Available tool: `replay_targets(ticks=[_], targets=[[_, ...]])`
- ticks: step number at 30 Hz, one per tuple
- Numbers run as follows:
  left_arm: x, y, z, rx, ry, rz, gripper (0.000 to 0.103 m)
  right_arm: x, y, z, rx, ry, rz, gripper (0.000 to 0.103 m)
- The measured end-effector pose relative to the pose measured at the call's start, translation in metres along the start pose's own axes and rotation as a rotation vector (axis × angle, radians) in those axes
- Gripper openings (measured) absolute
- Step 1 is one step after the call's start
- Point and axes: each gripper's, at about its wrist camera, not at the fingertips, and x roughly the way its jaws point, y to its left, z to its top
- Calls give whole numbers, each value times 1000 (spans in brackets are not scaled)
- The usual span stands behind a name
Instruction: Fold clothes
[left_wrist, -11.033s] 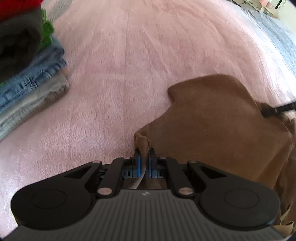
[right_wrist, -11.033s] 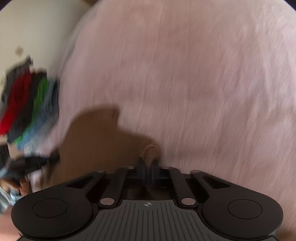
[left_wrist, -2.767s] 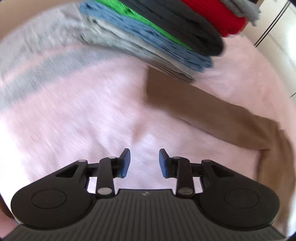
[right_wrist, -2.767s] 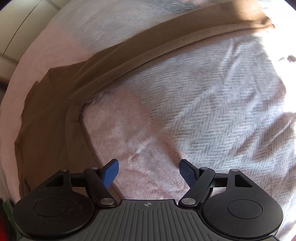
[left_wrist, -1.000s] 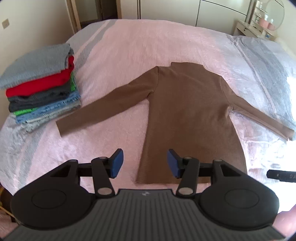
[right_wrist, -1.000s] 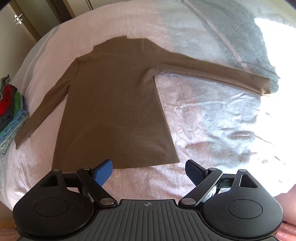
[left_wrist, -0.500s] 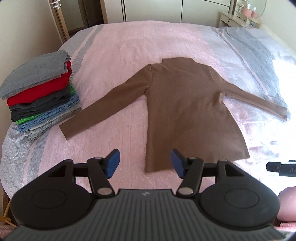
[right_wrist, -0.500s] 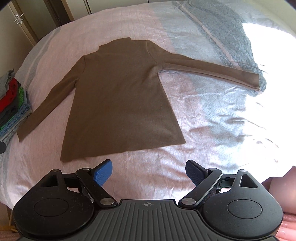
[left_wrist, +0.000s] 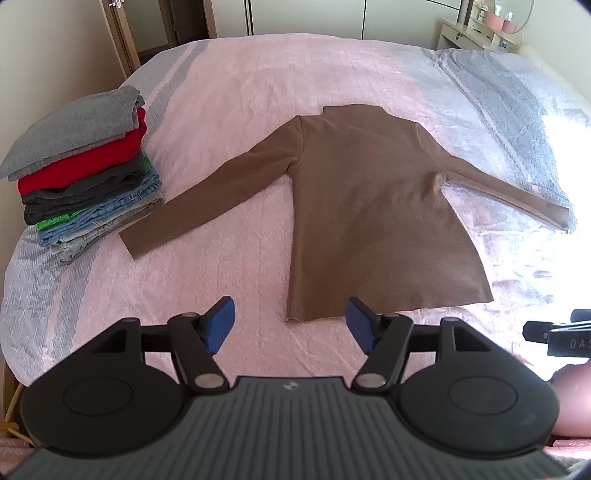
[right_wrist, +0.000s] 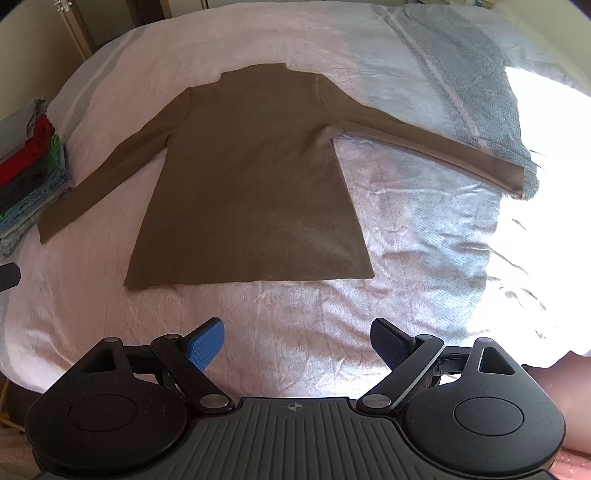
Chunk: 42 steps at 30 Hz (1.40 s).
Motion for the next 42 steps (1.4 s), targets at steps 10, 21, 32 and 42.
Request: replay_targets(ticks=[10,21,32,42], targets=[[-2,-32,-1,12,13,7,63,-6,-20,1,-27,-26,11,89],[-1,-75,2,-11,37,14,63,-3,-60,8,-30,-20,38,89],[12,-100,19,-72,32,41,63,-2,-98,20,-36,-85,84,89],[27,-66,31,-200,37,81,63,24,-100,42,-24,-37,137,89]])
